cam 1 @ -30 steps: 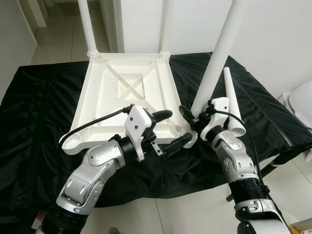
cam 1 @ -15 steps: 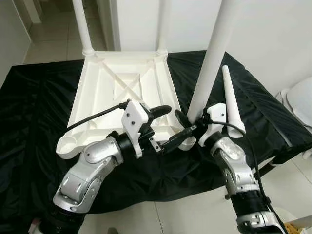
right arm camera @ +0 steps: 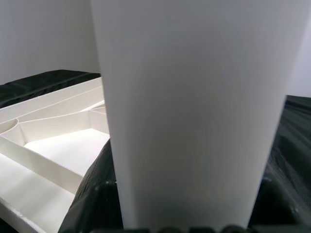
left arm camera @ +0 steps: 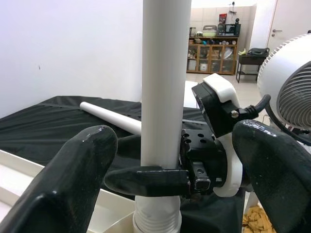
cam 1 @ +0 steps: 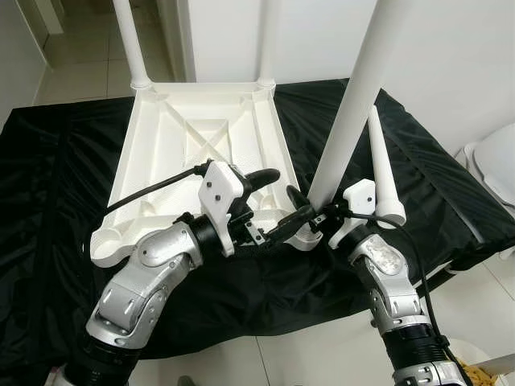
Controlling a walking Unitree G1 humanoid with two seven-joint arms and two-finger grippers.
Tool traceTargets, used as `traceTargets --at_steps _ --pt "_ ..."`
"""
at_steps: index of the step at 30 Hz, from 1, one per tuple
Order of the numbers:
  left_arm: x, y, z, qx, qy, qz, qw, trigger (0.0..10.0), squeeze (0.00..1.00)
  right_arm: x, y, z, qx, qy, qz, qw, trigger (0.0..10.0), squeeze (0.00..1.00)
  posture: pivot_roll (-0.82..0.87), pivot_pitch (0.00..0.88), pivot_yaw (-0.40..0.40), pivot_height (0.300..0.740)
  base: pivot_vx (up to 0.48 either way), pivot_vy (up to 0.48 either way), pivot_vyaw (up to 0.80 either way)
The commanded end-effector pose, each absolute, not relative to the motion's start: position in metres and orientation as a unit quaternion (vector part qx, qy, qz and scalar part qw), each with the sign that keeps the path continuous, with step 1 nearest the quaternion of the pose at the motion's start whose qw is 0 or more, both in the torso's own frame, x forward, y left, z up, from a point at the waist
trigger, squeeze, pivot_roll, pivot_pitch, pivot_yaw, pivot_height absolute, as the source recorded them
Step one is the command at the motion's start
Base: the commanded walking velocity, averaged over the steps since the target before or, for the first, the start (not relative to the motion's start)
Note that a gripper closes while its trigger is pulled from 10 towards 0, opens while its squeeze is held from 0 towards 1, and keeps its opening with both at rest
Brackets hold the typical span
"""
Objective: Building children table
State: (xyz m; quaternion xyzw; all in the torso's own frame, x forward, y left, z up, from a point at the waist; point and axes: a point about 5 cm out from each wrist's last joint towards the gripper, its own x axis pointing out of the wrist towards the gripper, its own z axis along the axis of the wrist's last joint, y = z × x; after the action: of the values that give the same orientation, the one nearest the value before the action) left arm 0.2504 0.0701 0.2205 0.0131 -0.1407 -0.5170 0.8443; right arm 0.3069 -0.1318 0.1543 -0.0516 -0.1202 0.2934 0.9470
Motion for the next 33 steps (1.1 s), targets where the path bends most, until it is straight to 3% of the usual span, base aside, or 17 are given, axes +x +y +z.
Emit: traceTargets --at_steps 1,20,33 --pt "0.247 0.070 0.225 0.019 -0.147 -0.528 0.836 10.0 0.00 0.303 -0.134 0.119 -0.045 -0.028 0.295 0.954 10.0 0.00 -0.05 0.089 0.005 0.740 0.000 0.000 0.00" --pt "0.245 0.072 0.227 0.019 -0.146 -0.527 0.837 10.0 0.00 0.311 -0.143 0.101 0.025 0.036 0.267 0.963 10.0 0.00 -0.03 0.098 0.001 0.740 0.000 0.000 0.00" --pt "0.244 0.072 0.226 0.017 -0.146 -0.526 0.838 10.0 0.00 0.302 -0.136 0.102 -0.004 0.008 0.297 0.955 10.0 0.00 -0.03 0.103 -0.004 0.740 0.000 0.000 0.00"
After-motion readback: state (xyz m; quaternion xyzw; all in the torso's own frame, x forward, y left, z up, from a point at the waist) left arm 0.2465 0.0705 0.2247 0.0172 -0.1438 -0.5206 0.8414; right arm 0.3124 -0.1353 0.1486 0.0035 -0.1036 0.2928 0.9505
